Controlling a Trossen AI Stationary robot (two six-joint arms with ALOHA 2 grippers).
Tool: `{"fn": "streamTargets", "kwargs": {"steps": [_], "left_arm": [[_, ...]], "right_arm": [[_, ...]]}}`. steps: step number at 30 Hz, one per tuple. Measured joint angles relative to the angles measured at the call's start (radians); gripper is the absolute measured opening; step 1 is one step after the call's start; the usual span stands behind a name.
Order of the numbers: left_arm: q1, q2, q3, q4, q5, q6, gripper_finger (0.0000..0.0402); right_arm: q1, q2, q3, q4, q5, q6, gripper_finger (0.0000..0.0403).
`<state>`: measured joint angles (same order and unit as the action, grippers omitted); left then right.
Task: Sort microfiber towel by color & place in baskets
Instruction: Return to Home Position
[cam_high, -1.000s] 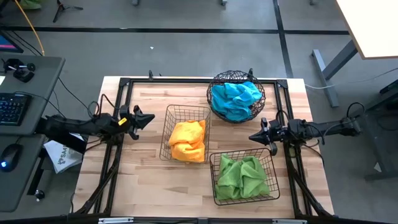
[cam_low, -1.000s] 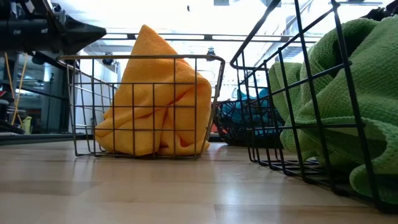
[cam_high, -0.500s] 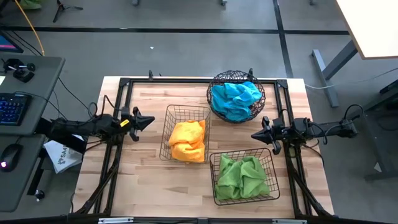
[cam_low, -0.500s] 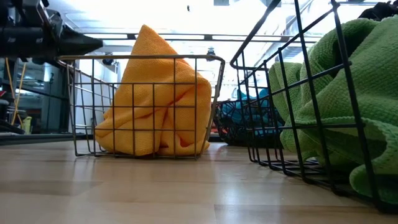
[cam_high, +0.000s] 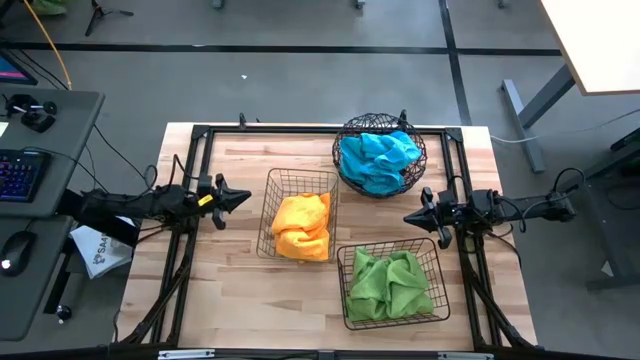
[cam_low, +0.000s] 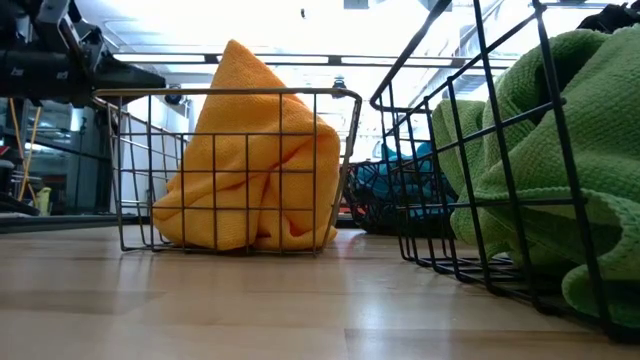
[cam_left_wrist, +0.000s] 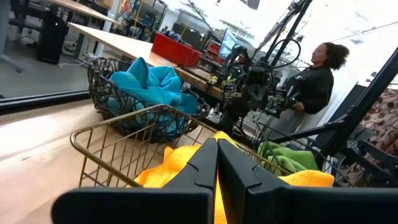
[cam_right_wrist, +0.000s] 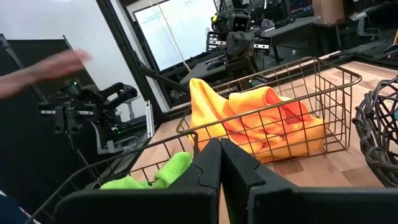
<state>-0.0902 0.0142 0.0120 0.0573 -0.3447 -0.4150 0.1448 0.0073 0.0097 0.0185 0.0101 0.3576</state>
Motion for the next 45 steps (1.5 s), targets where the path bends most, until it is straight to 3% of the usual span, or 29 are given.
{"fn": "streamTargets", "kwargs": {"steps": [10, 13, 17, 21, 37, 45], "left_arm": [[0.000, -0.001, 0.000, 0.002, 0.000, 0.000, 0.0000], [0.000, 0.000, 0.000, 0.001, 0.000, 0.000, 0.0000], [0.000, 0.000, 0.000, 0.002, 0.000, 0.000, 0.0000], [0.000, 0.000, 0.000, 0.001, 0.000, 0.000, 0.0000], [0.000, 0.000, 0.000, 0.002, 0.001, 0.000, 0.0000], [0.000, 0.000, 0.000, 0.002, 0.001, -0.001, 0.0000]], "right_arm": [[0.000, -0.001, 0.000, 0.000, 0.000, -0.019, 0.0000], [0.000, -0.001, 0.000, 0.000, 0.001, -0.090, 0.0000], [0.000, -0.001, 0.000, -0.001, 0.007, -0.312, 0.0000], [0.000, 0.000, 0.000, -0.001, 0.007, -0.398, 0.0000], [0.000, -0.004, 0.000, -0.002, 0.006, -0.400, 0.0000], [-0.098, -0.007, 0.000, -0.003, -0.042, -0.426, 0.0000]]}}
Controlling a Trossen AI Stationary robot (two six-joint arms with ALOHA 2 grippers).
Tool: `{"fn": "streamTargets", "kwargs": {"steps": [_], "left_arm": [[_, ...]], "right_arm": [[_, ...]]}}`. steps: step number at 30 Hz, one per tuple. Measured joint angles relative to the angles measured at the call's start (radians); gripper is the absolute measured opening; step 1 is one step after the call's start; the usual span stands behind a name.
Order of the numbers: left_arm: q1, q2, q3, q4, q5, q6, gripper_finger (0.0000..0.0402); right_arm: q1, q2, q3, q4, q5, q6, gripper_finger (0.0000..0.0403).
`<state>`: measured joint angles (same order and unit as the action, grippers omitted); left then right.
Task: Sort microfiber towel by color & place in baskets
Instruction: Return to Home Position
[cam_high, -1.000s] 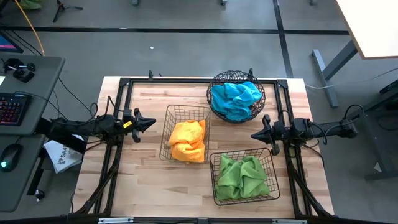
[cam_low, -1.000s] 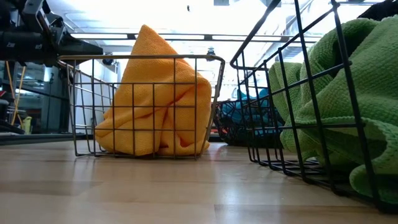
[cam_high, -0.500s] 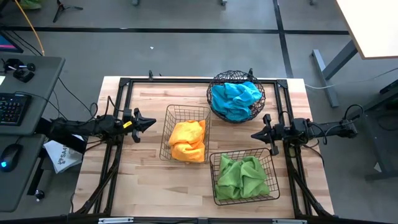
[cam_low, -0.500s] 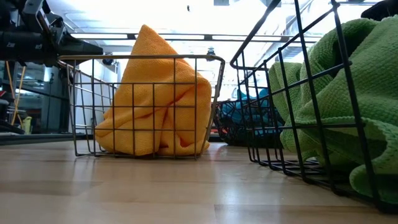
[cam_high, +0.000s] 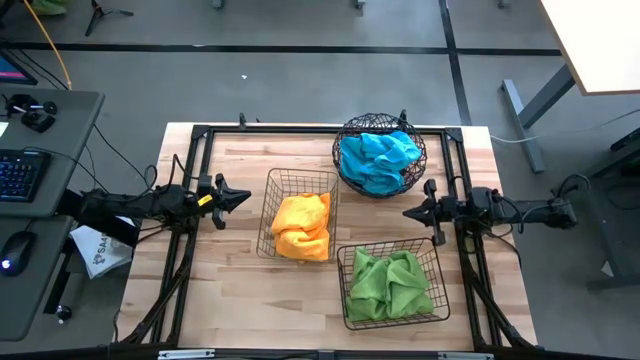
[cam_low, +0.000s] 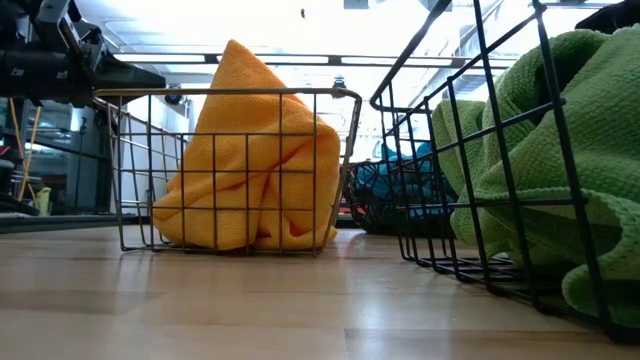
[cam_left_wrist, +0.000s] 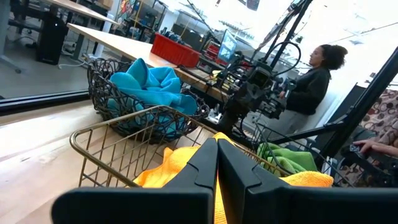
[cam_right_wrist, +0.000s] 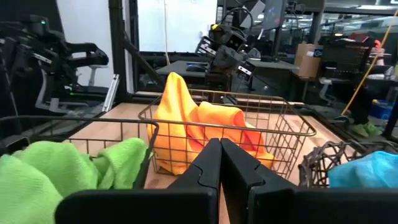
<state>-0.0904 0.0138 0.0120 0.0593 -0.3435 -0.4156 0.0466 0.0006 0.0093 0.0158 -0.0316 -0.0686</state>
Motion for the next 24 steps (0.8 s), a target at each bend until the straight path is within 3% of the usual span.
{"fn": "streamTargets", "kwargs": {"steps": [24], "left_arm": [[0.000, 0.000, 0.000, 0.000, 0.000, 0.000, 0.0000]], "right_arm": [[-0.015, 0.013, 0.000, 0.000, -0.003, 0.026, 0.0000]]}}
